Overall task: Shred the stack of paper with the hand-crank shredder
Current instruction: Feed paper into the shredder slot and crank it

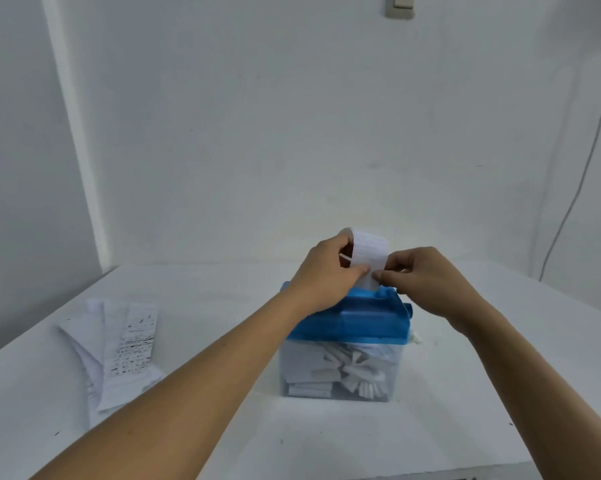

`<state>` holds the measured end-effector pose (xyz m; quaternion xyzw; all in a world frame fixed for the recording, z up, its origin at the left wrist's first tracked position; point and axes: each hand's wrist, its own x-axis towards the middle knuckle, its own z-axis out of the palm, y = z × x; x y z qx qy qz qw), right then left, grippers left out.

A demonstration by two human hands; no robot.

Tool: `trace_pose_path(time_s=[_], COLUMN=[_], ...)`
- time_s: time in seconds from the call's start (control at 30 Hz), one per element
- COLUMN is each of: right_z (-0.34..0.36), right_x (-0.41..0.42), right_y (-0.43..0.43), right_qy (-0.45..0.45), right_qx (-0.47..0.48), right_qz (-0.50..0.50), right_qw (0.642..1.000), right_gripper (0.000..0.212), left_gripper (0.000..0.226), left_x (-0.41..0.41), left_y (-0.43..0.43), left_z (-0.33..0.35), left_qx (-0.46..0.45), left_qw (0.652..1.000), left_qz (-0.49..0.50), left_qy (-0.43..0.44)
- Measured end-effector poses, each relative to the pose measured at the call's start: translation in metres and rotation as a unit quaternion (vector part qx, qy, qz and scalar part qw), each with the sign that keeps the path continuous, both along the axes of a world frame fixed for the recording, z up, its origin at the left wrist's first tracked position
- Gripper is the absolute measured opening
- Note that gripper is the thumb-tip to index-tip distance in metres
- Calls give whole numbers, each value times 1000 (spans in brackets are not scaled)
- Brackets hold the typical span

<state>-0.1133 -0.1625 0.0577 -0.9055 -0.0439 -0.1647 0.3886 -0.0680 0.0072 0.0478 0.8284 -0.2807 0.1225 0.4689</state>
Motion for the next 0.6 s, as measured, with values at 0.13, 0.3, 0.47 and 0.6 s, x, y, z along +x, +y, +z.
trace_pose_path(time_s=[0.13,0.3,0.47,0.6], right_z=[-9,-11,-15,-18], right_x=[2,2,3,4], right_y=[-4,-5,-7,-4], right_qy=[2,-27,-29,-30], right_qx=[4,9,-17,-27], right_qz=[9,17,1,-3], right_qw=[1000,999,999,999], right_gripper=[16,5,14,16], left_gripper=[31,34,14,19], left_x=[1,2,2,0], left_y=[6,13,13,15], left_z=[-1,-5,-1,-1], left_qx=[34,32,89,132], left_qw=[999,999,996,991], left_qz=[12,-5,0,21], left_qy=[-12,17,31,13])
